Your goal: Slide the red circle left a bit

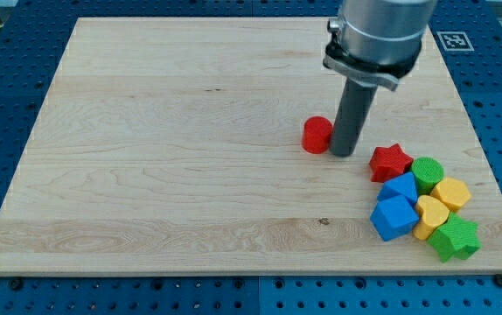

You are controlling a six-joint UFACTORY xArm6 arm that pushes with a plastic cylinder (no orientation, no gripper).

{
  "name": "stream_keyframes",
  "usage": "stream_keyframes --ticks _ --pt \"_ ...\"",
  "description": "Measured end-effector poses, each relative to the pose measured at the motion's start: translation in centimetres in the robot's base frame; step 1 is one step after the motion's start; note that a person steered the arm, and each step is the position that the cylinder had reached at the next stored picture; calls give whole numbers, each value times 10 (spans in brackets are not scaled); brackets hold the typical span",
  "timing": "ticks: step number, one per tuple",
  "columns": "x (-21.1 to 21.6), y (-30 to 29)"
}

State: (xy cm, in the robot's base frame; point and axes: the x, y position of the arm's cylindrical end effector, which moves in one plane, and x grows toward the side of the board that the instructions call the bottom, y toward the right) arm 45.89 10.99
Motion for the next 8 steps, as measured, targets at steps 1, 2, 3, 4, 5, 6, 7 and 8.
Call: stream_keyframes --ticks 1,2,3,4,5,6,7,8 --pt "-34 -5" --pt "-55 -19" --pt "-54 -31" --pt "-50 24" --pt "-50 29" --pt "-47 29" --pt "-30 9" --pt "-14 -13"
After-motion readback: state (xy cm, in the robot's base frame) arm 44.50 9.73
